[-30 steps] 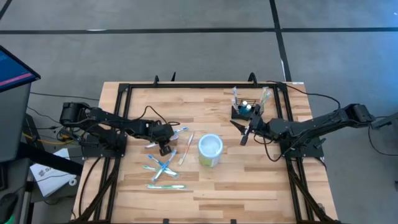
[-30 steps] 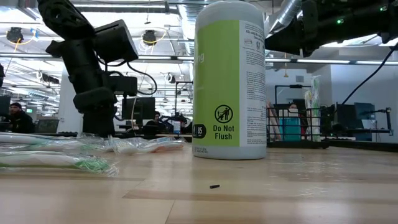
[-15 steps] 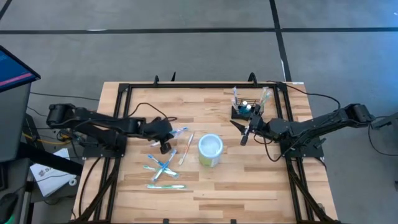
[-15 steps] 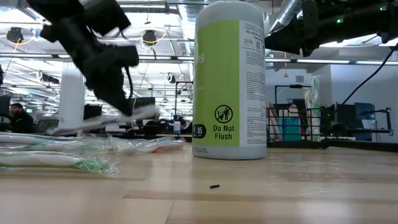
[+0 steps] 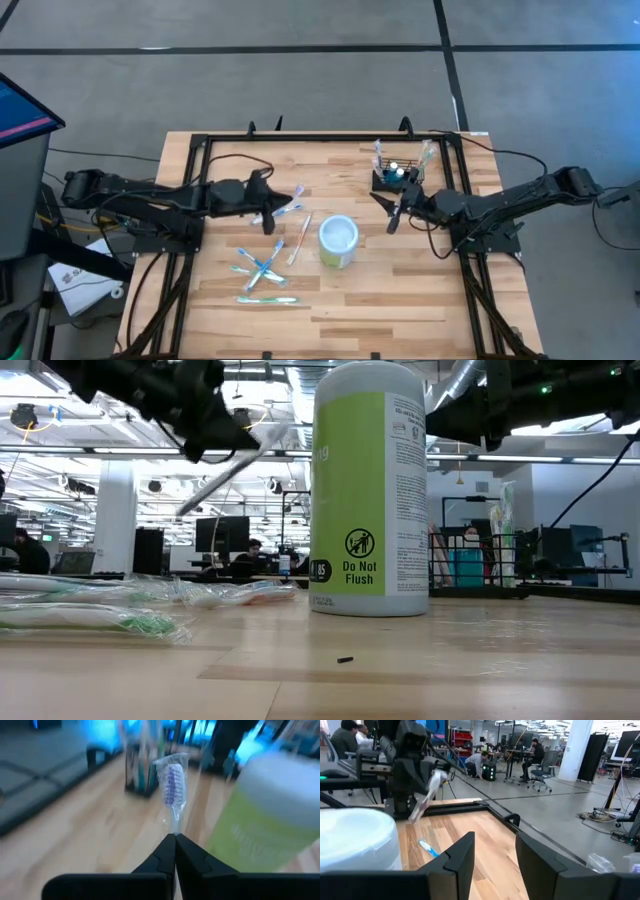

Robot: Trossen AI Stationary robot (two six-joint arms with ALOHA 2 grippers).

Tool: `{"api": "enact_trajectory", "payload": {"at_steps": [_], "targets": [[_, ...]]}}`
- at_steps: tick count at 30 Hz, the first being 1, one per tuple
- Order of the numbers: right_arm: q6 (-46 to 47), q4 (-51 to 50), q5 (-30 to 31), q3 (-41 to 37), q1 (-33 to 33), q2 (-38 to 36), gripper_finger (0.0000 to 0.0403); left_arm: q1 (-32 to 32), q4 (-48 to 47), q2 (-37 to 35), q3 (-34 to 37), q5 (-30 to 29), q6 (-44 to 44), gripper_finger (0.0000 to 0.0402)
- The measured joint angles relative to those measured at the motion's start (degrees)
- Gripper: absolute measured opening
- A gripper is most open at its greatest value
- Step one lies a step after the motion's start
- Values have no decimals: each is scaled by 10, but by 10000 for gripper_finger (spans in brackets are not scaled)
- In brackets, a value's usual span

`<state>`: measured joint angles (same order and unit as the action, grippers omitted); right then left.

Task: Pick & Place toothbrushing station
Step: Put the purple toothbrush into the wire organizer

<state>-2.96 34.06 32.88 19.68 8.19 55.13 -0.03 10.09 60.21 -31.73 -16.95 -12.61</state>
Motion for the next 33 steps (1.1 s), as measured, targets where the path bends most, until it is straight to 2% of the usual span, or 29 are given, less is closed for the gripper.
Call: {"api": "enact_trajectory", "payload": {"at_steps": [9,19,26,33], "targets": [[0,43,-12,17,0,0,133,0,184,-1,0,-1,78,0],[-7,48,-56,55,-5,32,133,10,274,8,0,2,105,0],[-16,52,-61,87,-13,70,133,19,363,63,-2,41,105,0],[-18,53,-67,111,-20,90,133,19,369,130,-60,63,123,0]]}}
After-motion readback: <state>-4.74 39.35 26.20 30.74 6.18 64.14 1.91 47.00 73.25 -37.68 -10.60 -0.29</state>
